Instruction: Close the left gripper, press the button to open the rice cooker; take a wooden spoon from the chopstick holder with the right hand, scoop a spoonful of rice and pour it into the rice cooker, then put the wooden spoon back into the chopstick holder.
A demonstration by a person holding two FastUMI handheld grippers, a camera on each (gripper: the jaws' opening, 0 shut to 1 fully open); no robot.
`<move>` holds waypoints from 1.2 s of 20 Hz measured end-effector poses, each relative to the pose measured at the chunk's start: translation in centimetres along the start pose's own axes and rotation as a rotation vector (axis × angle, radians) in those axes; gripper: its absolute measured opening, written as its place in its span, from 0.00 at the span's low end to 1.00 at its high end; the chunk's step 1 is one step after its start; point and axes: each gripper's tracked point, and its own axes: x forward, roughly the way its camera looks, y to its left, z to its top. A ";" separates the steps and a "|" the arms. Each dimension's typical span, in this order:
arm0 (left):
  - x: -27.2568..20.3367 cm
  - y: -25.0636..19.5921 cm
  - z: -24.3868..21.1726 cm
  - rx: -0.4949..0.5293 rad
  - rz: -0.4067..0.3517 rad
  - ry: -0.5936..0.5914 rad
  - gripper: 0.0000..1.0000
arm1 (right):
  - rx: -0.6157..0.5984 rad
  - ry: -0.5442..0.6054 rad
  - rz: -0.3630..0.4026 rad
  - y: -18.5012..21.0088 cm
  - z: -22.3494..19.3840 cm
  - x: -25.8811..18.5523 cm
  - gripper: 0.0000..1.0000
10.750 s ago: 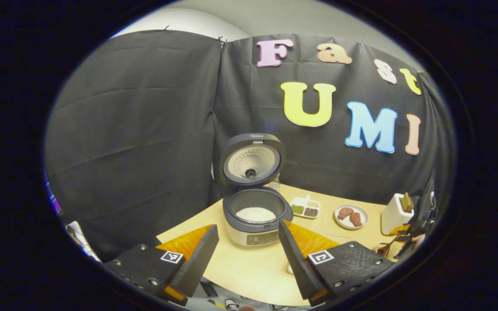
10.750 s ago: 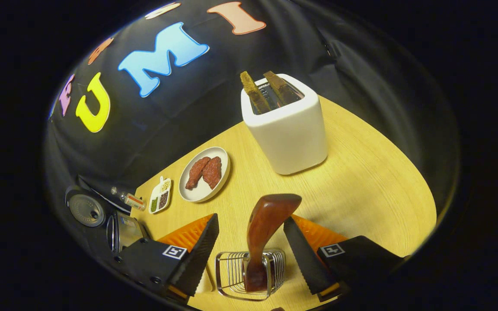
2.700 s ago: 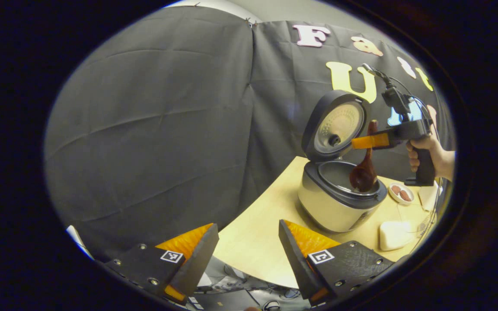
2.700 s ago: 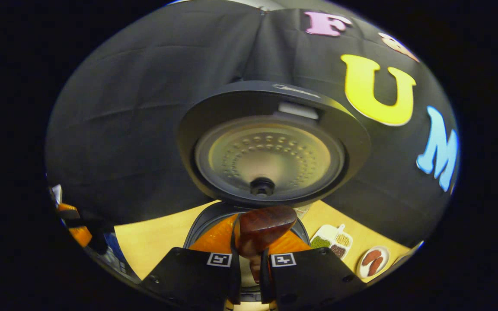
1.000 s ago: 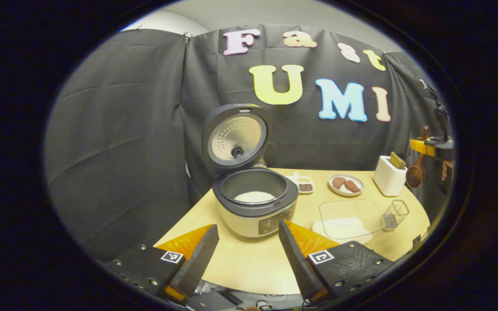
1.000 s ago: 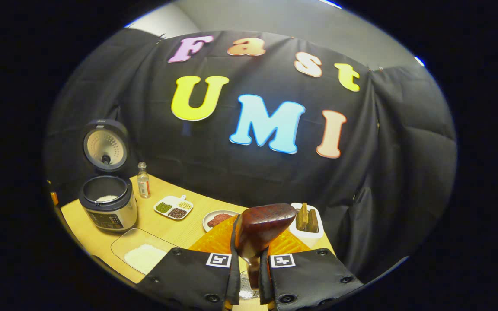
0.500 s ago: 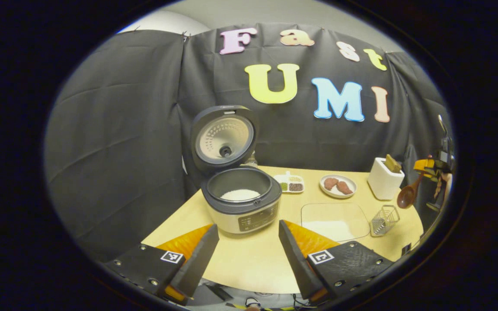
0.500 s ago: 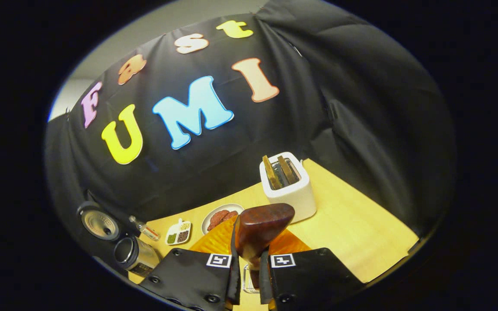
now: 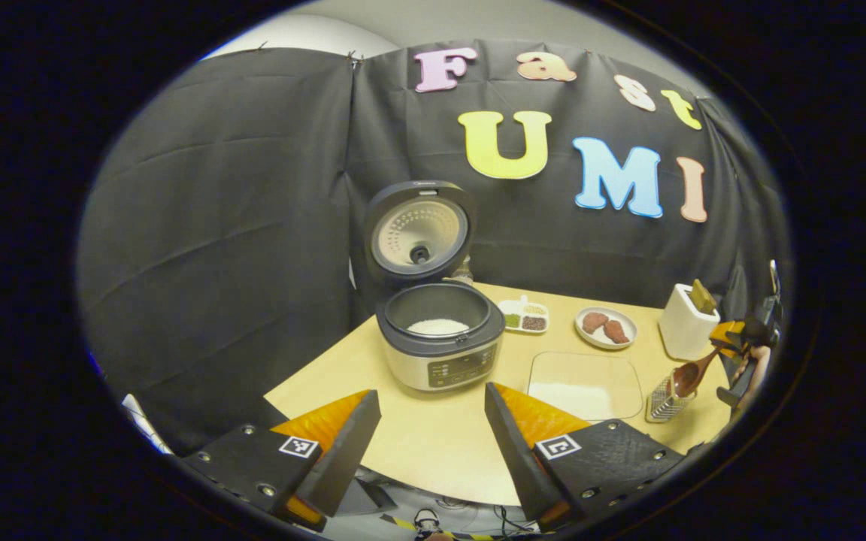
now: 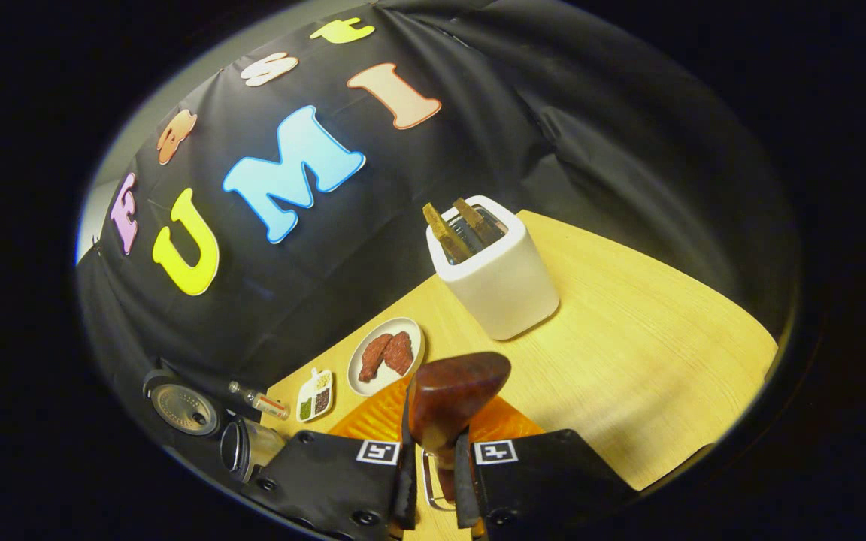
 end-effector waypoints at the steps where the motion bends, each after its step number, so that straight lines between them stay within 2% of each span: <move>1: -0.4 0.4 0.2 -0.004 0.017 -0.005 0.89 | 0.001 0.014 -0.001 0.0 -0.1 0.3 0.22; 2: -0.7 0.7 0.2 -0.010 0.032 -0.006 0.89 | -0.005 0.022 -0.011 -0.2 -0.5 0.2 0.25; 4: -1.3 1.2 -0.5 -0.023 0.054 0.001 0.89 | -0.014 0.031 -0.019 -0.3 -1.0 0.6 0.24; 7: -1.5 1.4 -1.8 -0.033 0.064 0.027 0.89 | 0.001 0.040 0.004 0.1 -1.2 1.0 0.27; 8: -1.4 1.2 -1.9 -0.032 0.061 0.033 0.84 | 0.016 0.036 0.013 0.4 -0.9 0.3 0.50; 9: -1.1 1.0 -2.0 -0.028 0.058 0.036 0.84 | 0.024 0.023 0.016 0.4 -0.5 0.1 0.54; 10: -0.7 0.9 -1.9 -0.025 0.051 0.040 0.89 | 0.023 0.004 0.001 0.0 0.1 -0.3 0.77; 11: -0.2 0.7 -1.7 -0.024 0.040 0.041 0.89 | 0.013 -0.014 -0.018 -0.5 0.5 -1.0 1.00; 12: 0.5 0.6 -1.3 -0.024 0.029 0.039 0.89 | -0.002 -0.029 -0.039 -1.1 0.5 -1.1 0.98; 13: 1.2 0.6 -0.7 -0.025 0.018 0.031 0.84 | -0.020 -0.041 -0.058 -1.6 0.6 -1.8 0.92; 14: 2.1 0.6 0.6 -0.026 0.009 0.017 0.84 | -0.037 -0.051 -0.077 -2.0 0.5 -2.4 0.98; 15: 3.0 0.8 1.8 -0.028 -0.001 0.001 0.89 | -0.057 -0.064 -0.096 -2.5 0.6 -3.2 0.98; 17: 4.9 1.1 5.3 -0.043 -0.026 -0.042 0.89 | -0.109 -0.094 -0.139 -3.5 0.9 -5.1 0.98; 18: 5.7 1.3 7.2 -0.052 -0.037 -0.067 0.84 | -0.141 -0.113 -0.161 -3.8 1.1 -6.2 0.98; 23: 10.6 3.3 17.6 -0.081 -0.103 -0.187 0.84 | -0.269 -0.191 -0.237 -4.0 1.2 -10.9 0.98; 24: 11.5 3.7 19.4 -0.085 -0.113 -0.201 0.89 | -0.278 -0.206 -0.245 -3.7 1.3 -11.6 0.98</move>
